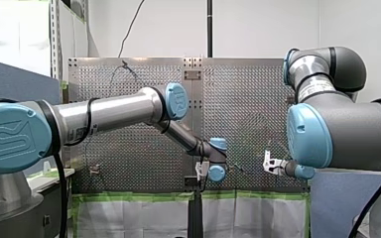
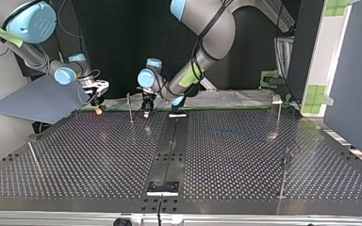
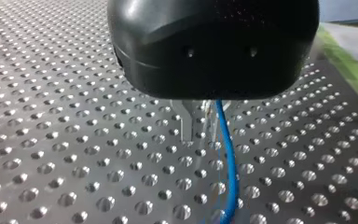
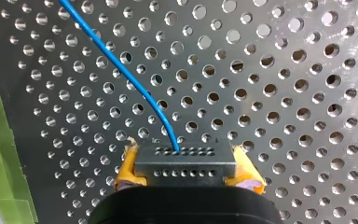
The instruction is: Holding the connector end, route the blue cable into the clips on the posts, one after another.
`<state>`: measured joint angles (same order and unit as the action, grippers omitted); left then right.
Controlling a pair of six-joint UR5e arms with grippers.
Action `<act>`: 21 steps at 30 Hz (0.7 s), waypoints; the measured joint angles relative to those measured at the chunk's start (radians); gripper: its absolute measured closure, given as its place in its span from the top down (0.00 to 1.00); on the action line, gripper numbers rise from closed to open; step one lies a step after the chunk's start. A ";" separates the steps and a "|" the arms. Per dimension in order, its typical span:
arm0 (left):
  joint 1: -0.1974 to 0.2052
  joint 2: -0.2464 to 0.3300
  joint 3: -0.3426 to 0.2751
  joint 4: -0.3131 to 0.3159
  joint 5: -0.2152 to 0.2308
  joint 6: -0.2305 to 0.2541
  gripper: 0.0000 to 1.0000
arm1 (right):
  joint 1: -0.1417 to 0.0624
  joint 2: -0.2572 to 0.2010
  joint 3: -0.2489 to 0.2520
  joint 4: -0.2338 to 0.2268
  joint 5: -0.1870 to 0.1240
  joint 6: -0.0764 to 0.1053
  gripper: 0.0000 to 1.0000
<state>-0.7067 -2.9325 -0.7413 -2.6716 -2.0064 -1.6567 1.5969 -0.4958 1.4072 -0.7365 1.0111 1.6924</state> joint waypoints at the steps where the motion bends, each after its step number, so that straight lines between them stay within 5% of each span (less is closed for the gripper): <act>1: 0.000 0.001 0.000 -0.005 0.003 0.008 0.72 | 0.000 0.000 -0.001 0.000 0.000 0.000 0.00; 2: 0.000 0.001 0.000 -0.007 0.004 0.012 0.72 | 0.000 0.000 -0.001 0.000 0.000 0.000 0.00; 3: -0.001 0.001 0.000 -0.010 0.004 0.021 1.00 | 0.000 0.000 -0.002 0.000 0.000 0.000 0.00; 11: -0.009 0.020 0.000 -0.056 -0.022 0.076 1.00 | 0.000 0.000 -0.004 0.000 0.000 0.000 0.00; 21: -0.042 0.060 -0.009 -0.139 -0.033 0.084 1.00 | 0.000 0.000 -0.005 0.000 0.001 -0.001 0.00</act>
<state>-0.7485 -2.8721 -0.7504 -2.8104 -2.0394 -1.5723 1.5970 -0.4961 1.4020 -0.7360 1.0125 1.6910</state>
